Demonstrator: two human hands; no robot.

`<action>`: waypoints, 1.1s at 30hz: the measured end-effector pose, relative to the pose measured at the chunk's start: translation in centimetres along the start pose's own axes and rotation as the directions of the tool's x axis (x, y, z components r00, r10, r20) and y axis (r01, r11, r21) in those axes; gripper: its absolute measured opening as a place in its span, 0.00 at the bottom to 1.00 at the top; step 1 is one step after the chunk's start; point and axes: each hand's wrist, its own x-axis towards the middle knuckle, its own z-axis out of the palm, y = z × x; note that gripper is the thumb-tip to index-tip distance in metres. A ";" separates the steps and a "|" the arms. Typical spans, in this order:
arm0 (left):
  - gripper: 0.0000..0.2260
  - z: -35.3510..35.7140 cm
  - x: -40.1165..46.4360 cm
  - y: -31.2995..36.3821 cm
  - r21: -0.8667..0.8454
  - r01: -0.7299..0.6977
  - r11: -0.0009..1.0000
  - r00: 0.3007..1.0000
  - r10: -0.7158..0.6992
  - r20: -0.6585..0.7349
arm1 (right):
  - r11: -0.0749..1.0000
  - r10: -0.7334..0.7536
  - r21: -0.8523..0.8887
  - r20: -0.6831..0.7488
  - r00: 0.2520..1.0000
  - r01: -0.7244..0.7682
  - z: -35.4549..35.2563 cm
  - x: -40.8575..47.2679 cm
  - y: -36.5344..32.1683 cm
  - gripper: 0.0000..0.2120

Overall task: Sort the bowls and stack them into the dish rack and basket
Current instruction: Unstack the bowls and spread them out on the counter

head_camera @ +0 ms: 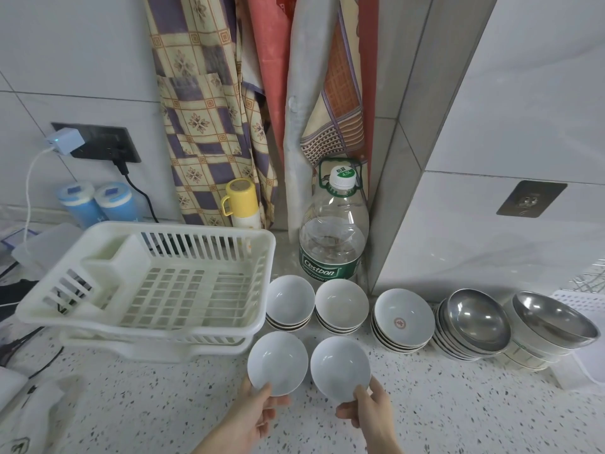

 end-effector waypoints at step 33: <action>0.13 0.7 0.2 -0.5 -0.049 -0.027 0.998 1.000 0.026 -0.017 | 0.997 0.071 -0.051 0.137 0.988 -0.065 -1.5 1.3 0.1 0.19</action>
